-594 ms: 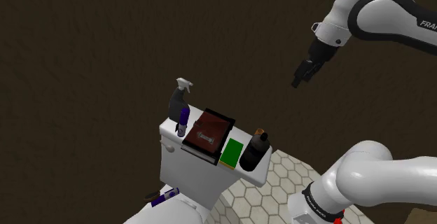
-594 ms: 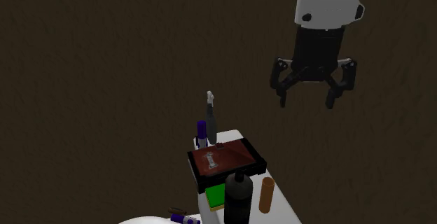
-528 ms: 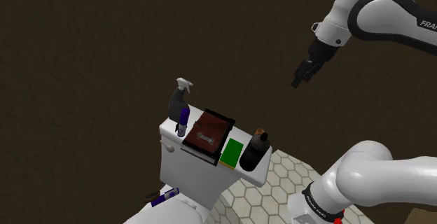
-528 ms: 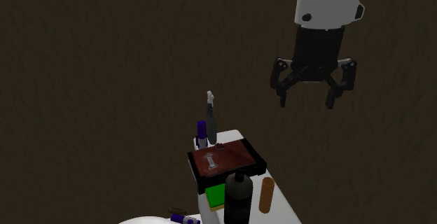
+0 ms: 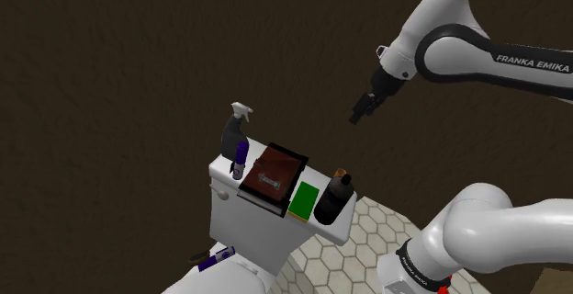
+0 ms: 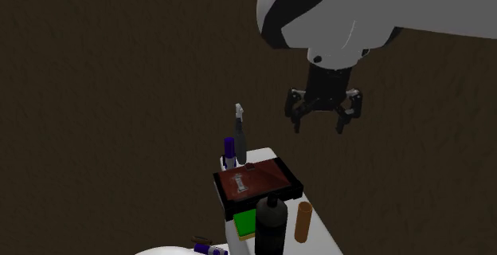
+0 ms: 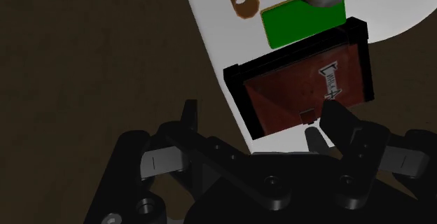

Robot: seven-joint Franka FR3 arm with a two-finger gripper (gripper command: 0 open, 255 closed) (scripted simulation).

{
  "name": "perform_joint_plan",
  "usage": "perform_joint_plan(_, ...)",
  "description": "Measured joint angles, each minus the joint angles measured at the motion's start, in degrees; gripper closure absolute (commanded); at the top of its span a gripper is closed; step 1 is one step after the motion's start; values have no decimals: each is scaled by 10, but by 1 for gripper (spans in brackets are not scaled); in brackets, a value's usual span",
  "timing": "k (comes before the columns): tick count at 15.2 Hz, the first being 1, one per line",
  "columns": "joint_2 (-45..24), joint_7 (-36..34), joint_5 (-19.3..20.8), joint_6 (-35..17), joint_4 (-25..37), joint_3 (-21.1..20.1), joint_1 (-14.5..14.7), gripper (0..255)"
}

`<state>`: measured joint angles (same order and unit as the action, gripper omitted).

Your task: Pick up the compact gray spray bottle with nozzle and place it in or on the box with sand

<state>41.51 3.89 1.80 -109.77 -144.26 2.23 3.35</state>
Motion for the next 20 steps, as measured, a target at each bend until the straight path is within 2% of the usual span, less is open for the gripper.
perform_joint_plan(8,-108,25,-31,-213,-41,-7,43,0)
perform_joint_plan(15,-242,56,-68,-389,-25,-16,88,0)
perform_joint_plan(20,-340,90,-105,-490,15,-22,122,0)
